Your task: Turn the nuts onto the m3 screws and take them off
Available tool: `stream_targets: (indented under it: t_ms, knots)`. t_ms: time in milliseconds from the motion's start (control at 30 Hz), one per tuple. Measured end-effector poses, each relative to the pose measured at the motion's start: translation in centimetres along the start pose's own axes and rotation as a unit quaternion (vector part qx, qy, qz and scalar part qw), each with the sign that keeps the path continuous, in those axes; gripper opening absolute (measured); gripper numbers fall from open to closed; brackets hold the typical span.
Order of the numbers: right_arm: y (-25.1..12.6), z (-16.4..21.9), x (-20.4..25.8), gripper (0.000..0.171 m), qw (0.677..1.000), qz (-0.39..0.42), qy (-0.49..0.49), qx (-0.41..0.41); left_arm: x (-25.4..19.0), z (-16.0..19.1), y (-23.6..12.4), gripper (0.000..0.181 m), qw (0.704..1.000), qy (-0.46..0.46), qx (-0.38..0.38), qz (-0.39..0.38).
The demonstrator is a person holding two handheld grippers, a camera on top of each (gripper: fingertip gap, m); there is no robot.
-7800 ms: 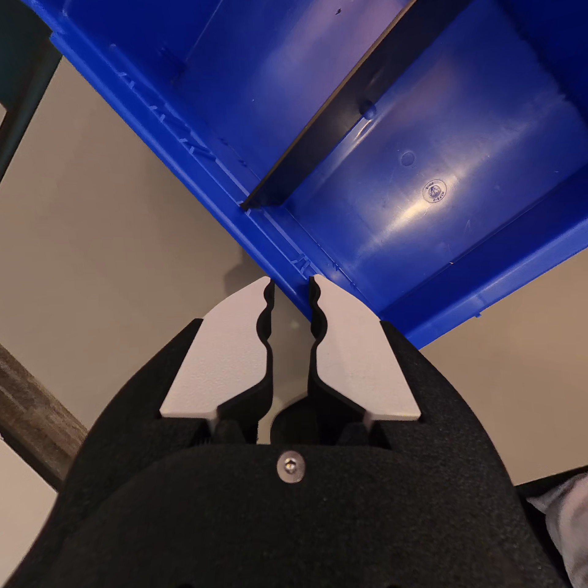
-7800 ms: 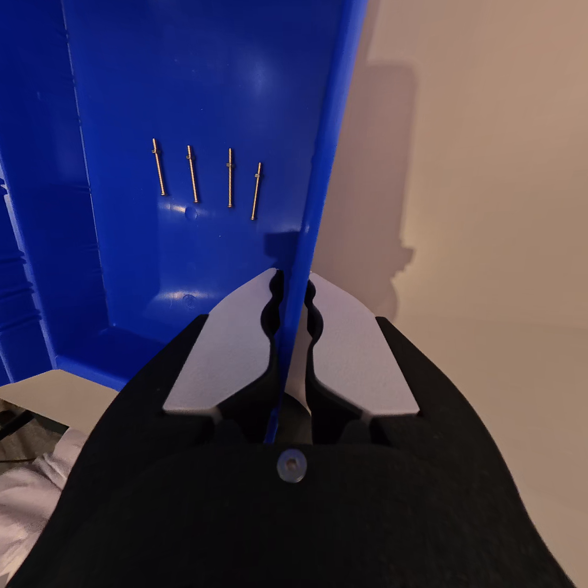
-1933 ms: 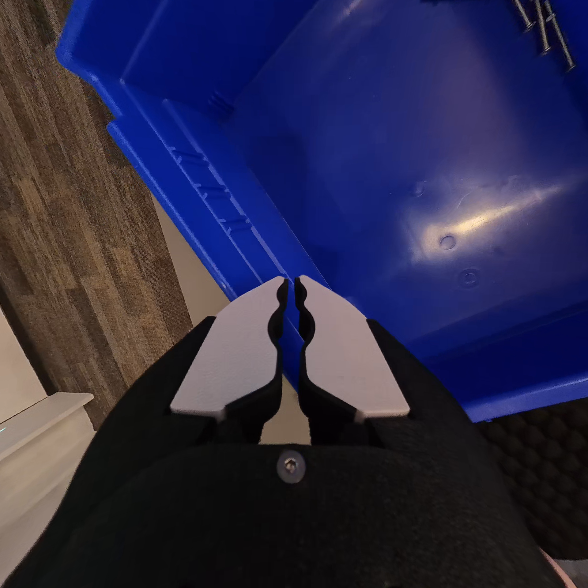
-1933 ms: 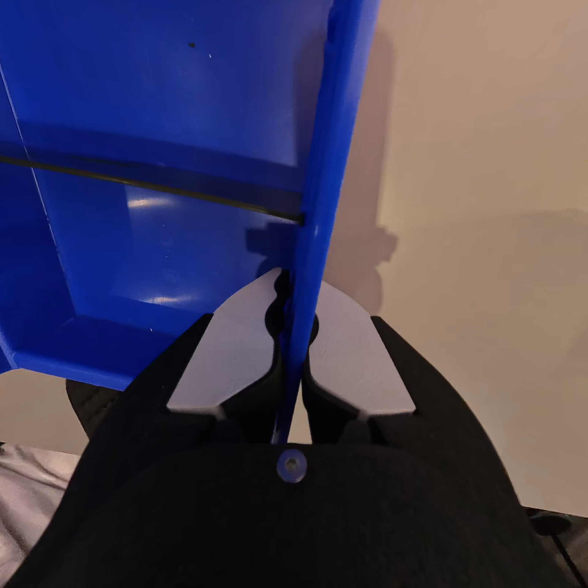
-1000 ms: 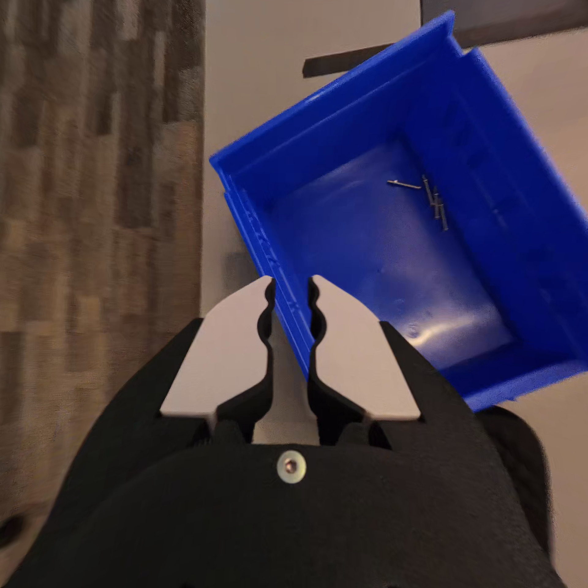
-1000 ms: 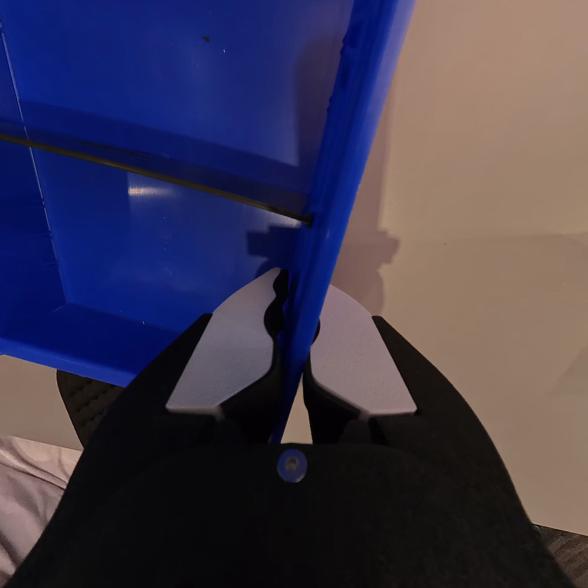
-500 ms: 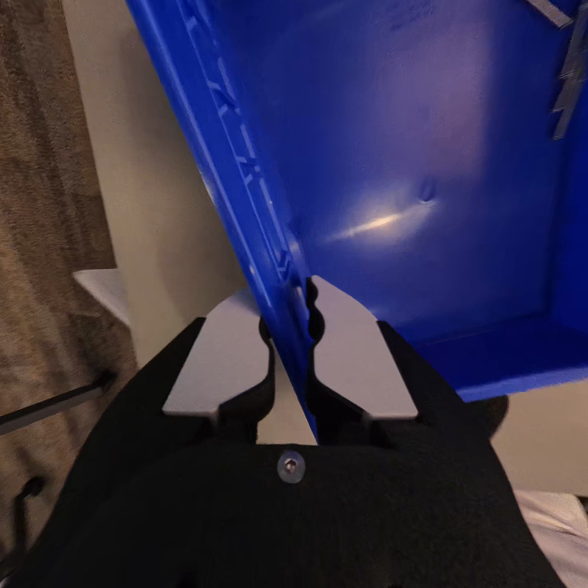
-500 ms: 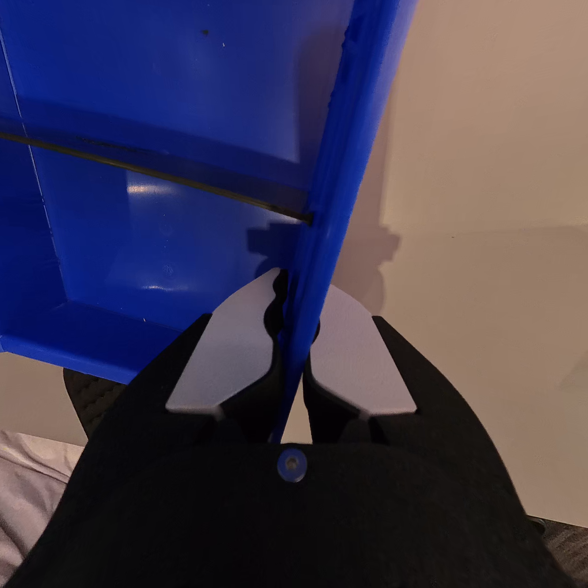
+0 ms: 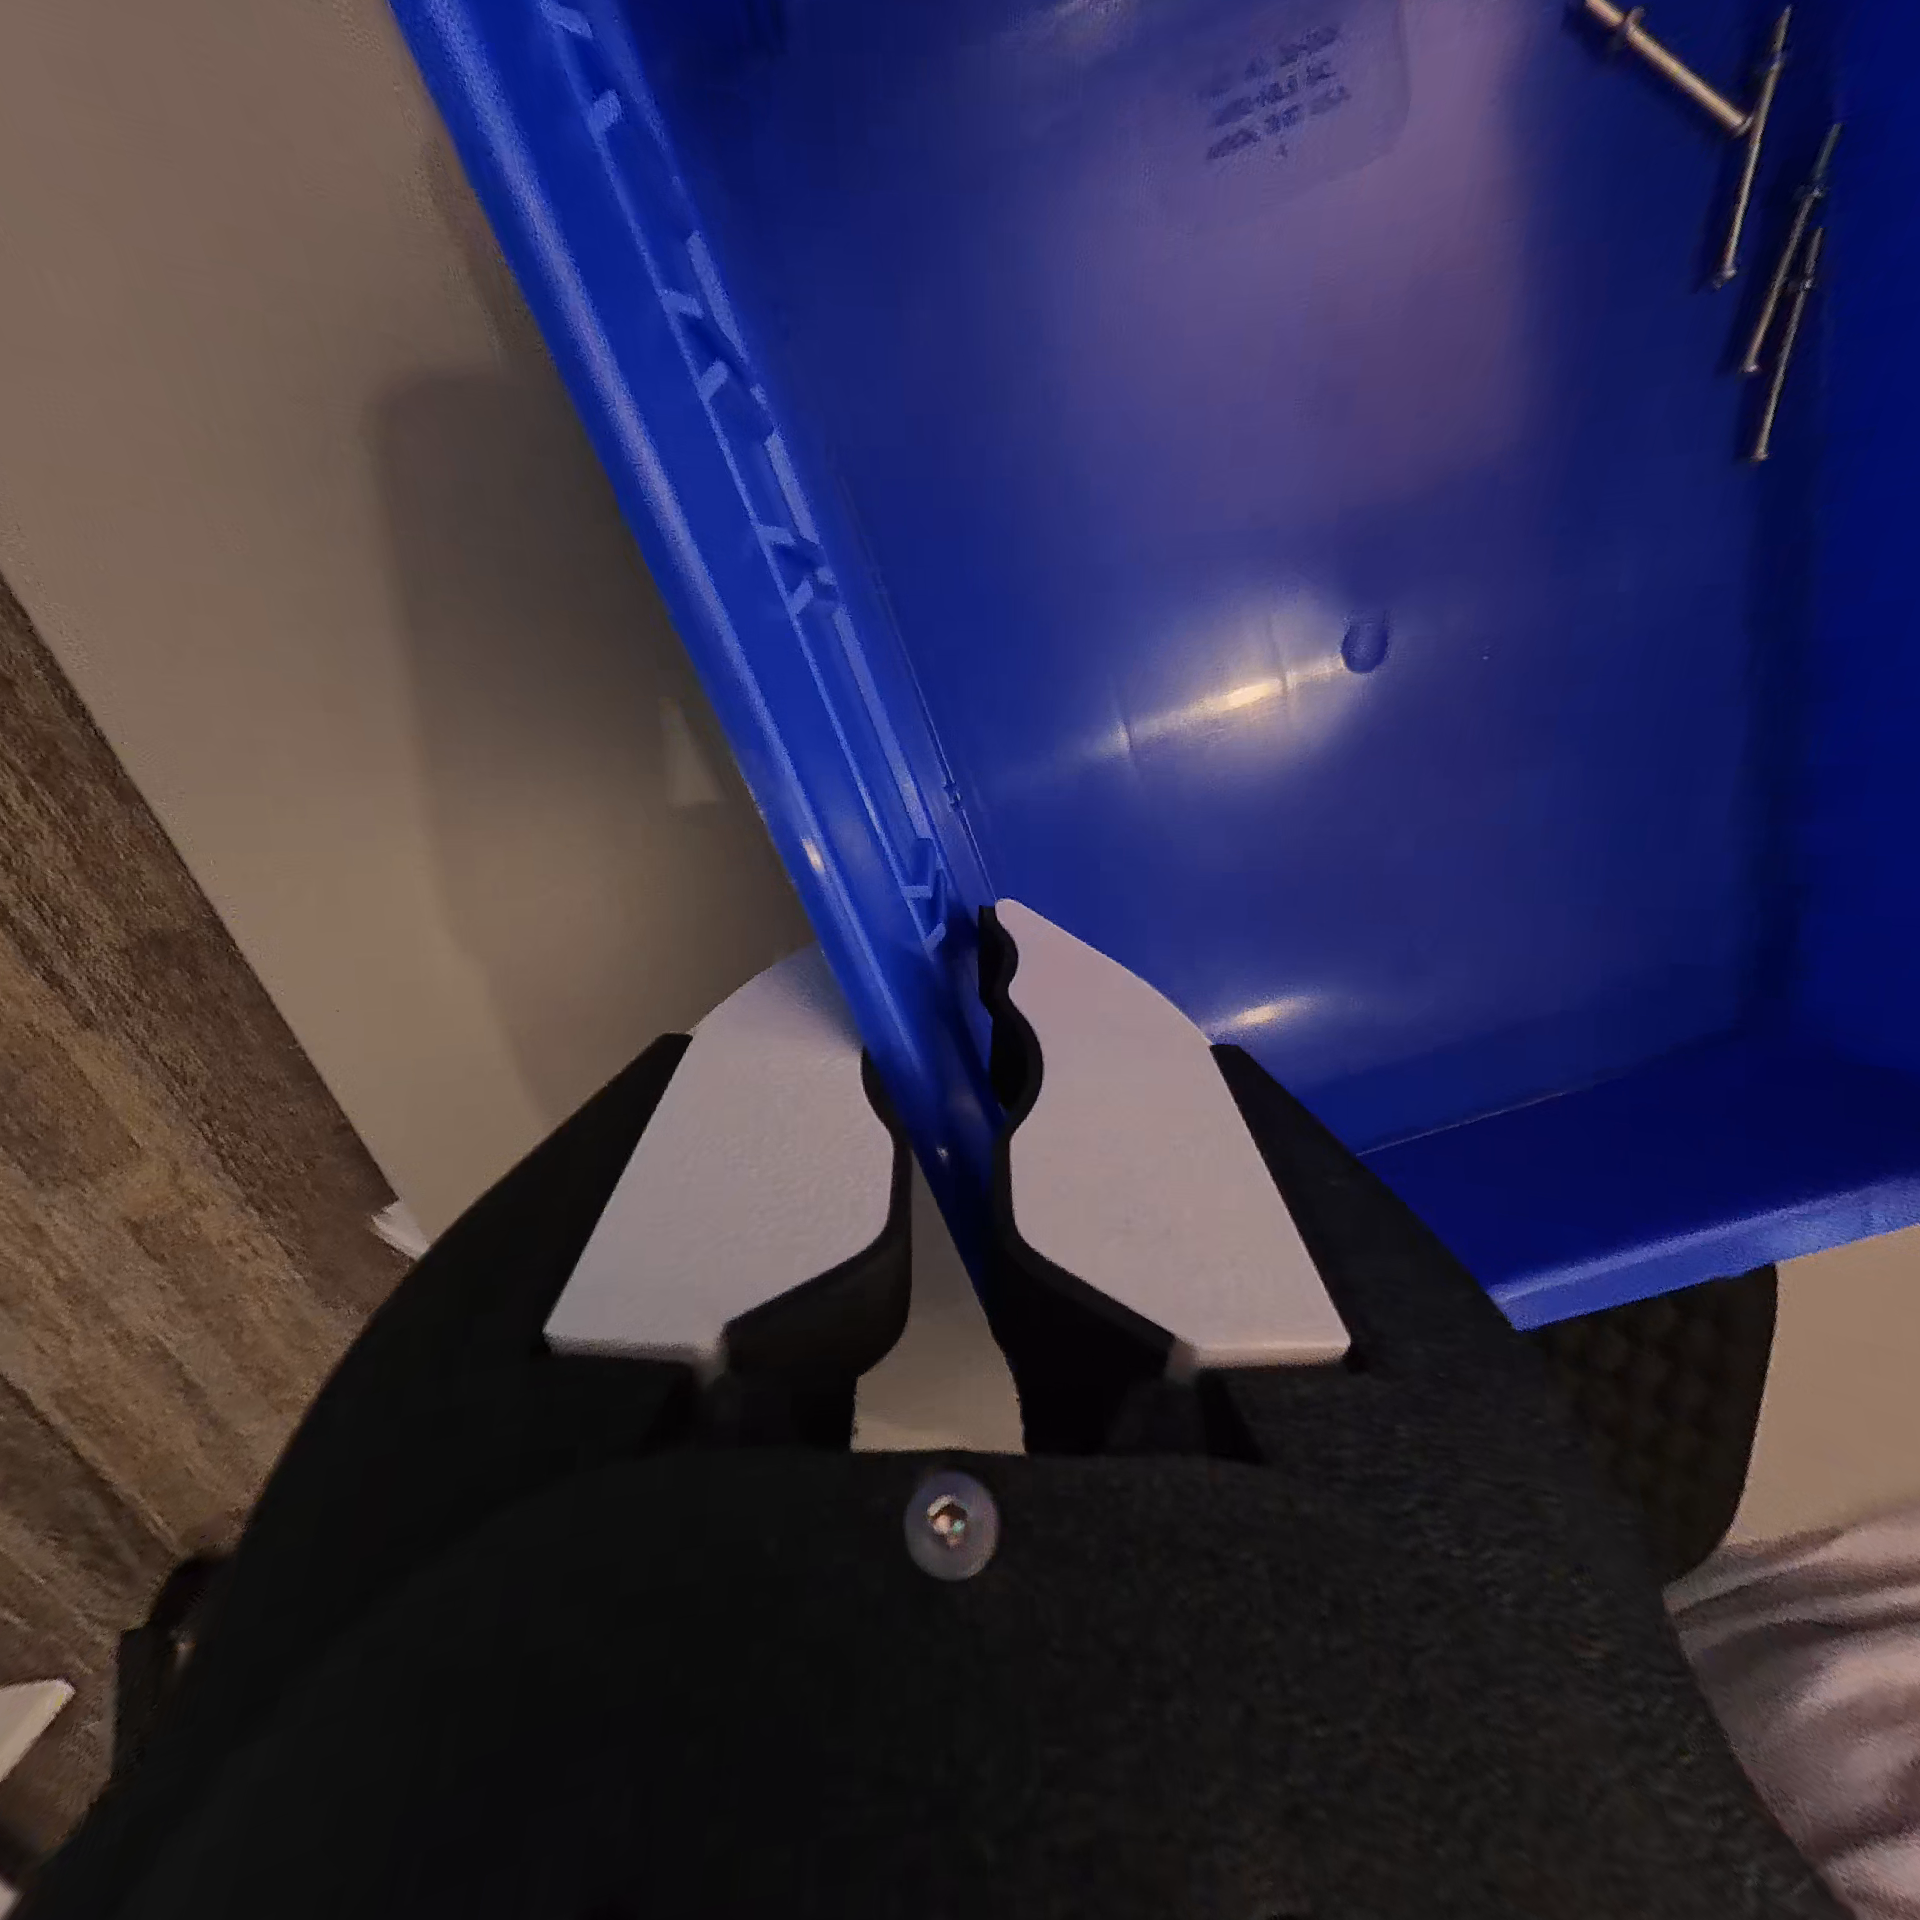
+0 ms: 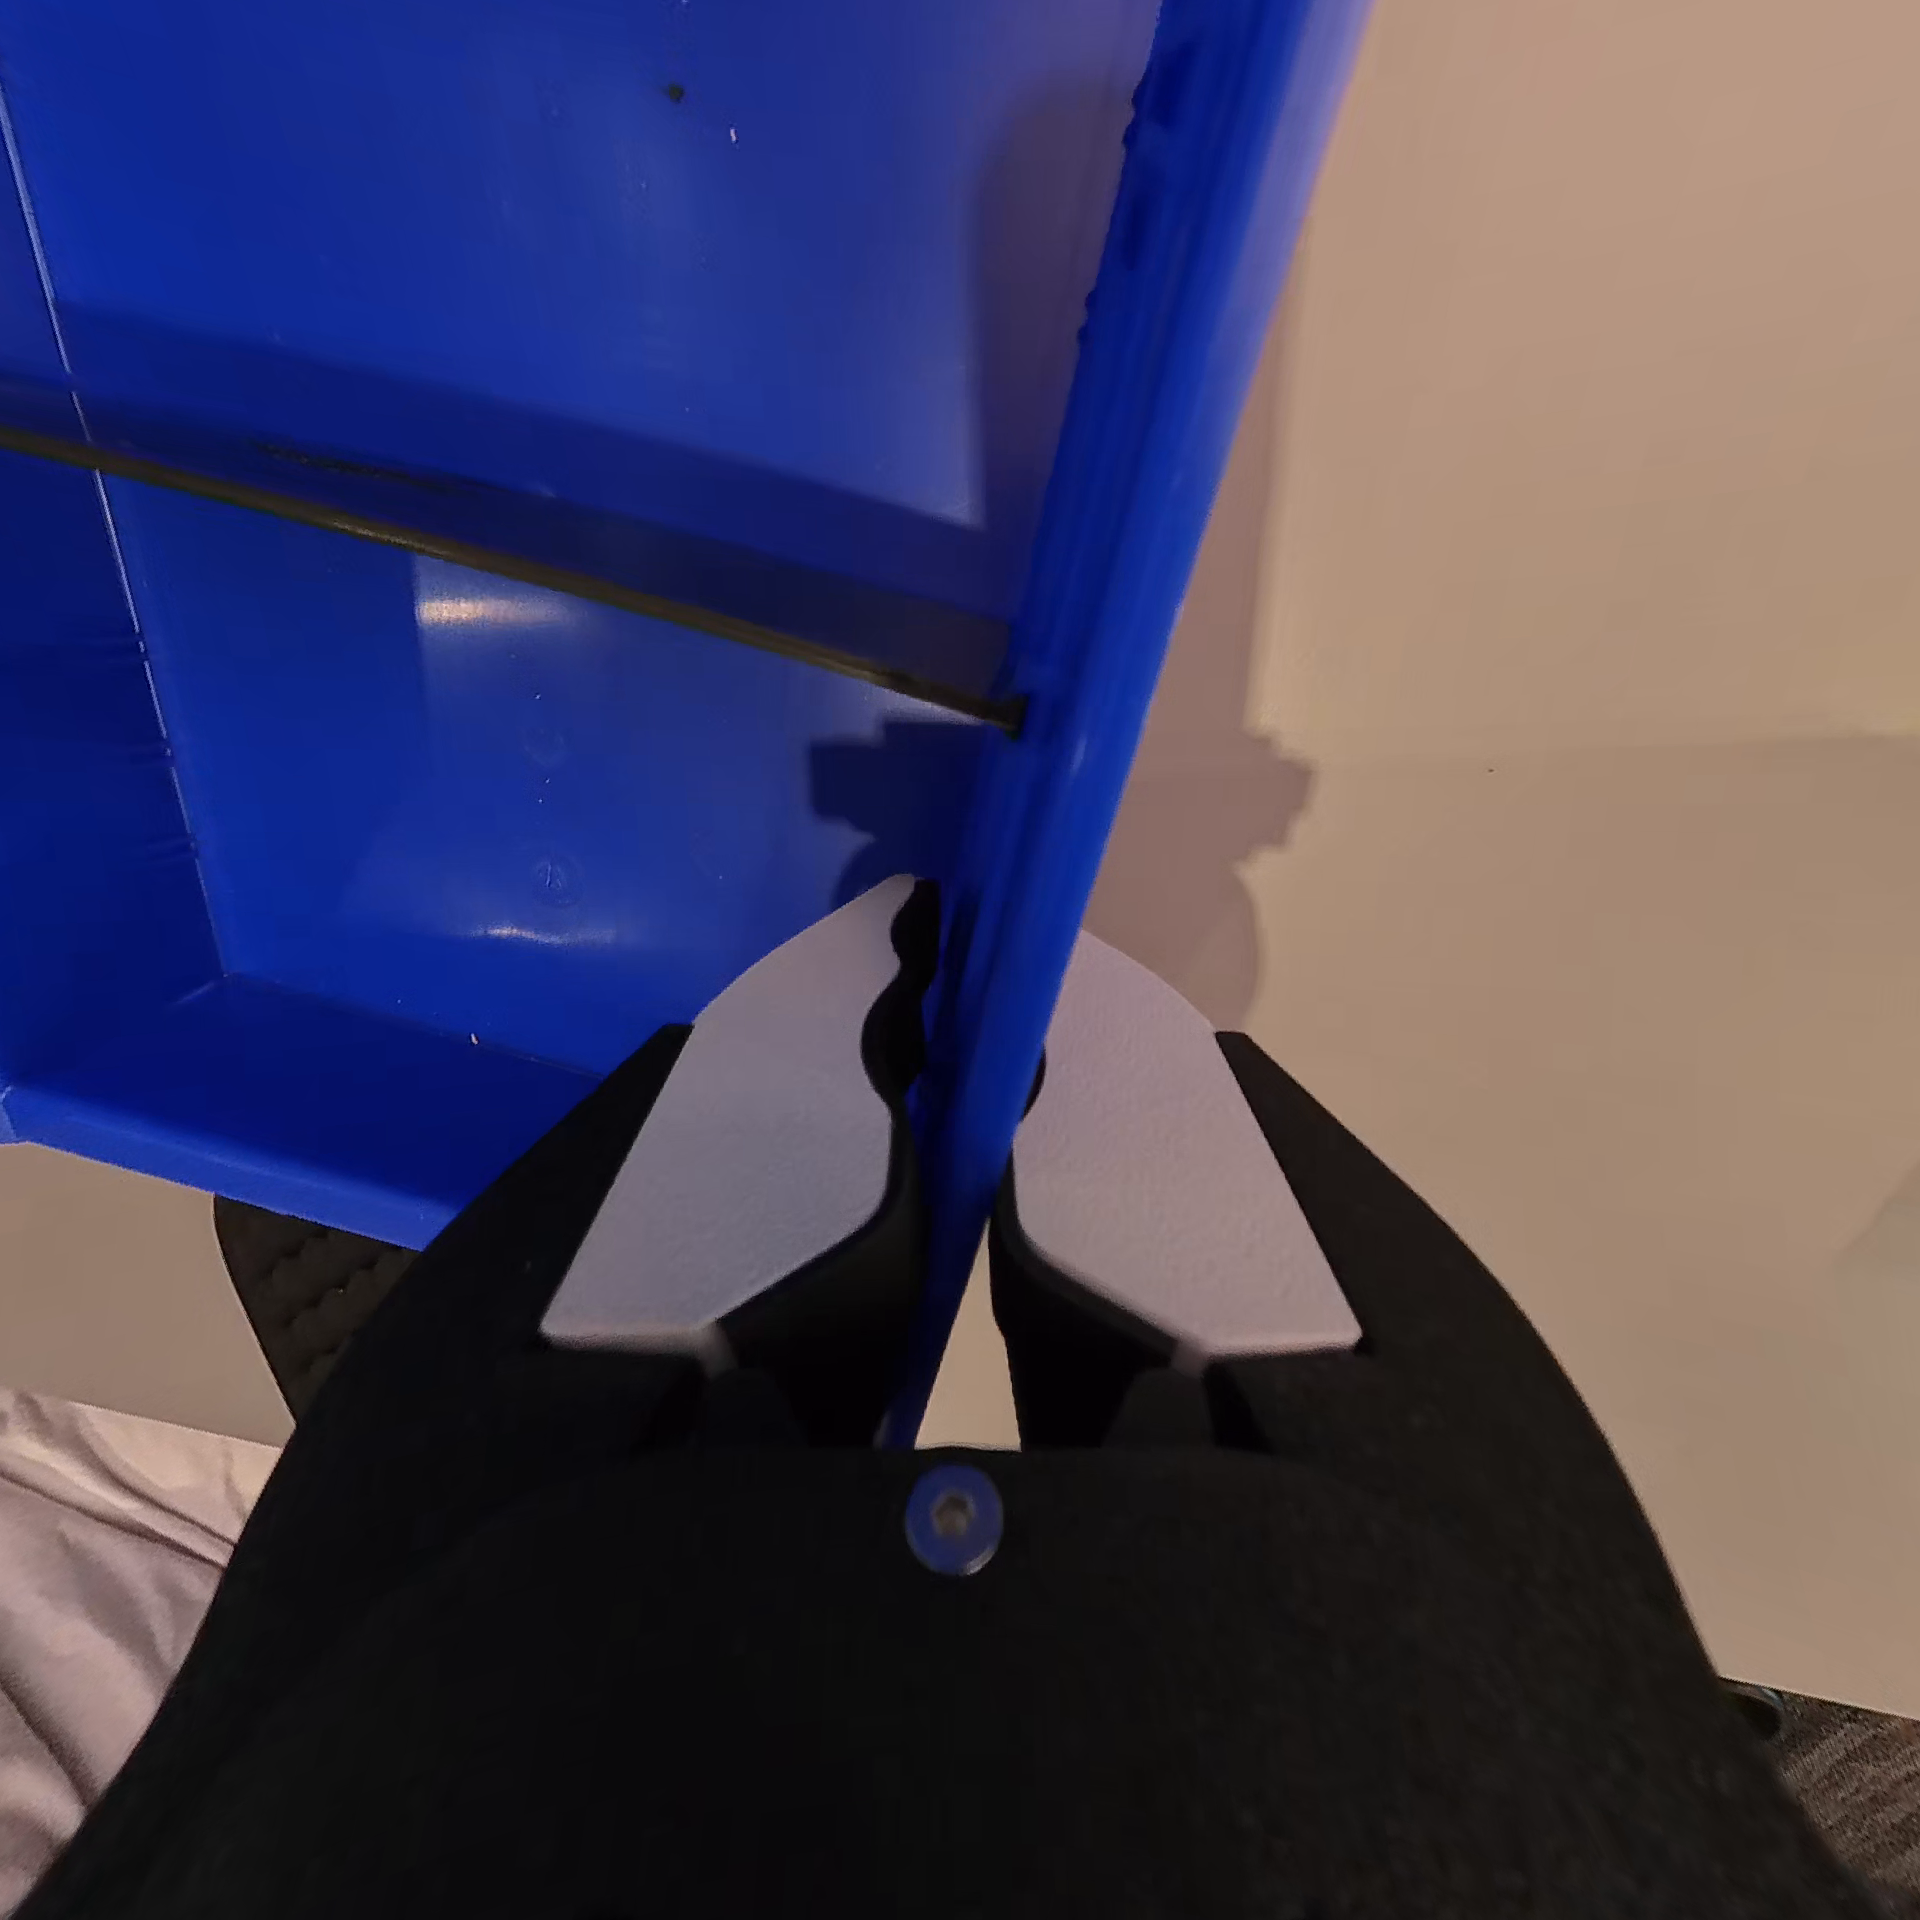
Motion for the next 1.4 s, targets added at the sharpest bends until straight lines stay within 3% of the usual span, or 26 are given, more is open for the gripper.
stream_targets:
  t_ms: [333, 1233, 1400]
  knots:
    - [0.0, 0.1, 0.1, 0.008, 1.000, 0.000, 0.005, 0.005, 0.9, -1.4, 0.8, 0.007, 0.998, -0.021, -0.056, -0.003]
    - [0.7, -0.6, 1.2, 0.009, 0.999, 0.003, -0.036, -0.016, 0.5, -0.3, 0.9, 0.007, 0.997, -0.063, -0.045, 0.010]
    - [0.6, -0.8, 1.0, 0.018, 0.996, 0.045, -0.068, -0.028, 1.0, -0.4, 0.3, 0.030, 0.994, -0.086, -0.071, 0.011]
Point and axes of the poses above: each gripper's, where its closed fingertips meet, y out along the fingers, z out of its underside, x = y × z across the jaws, the point moved 5 cm from there along -y, back along the fingers, and after that the axes turned 11 degrees about -x, right-handed, at the moved point
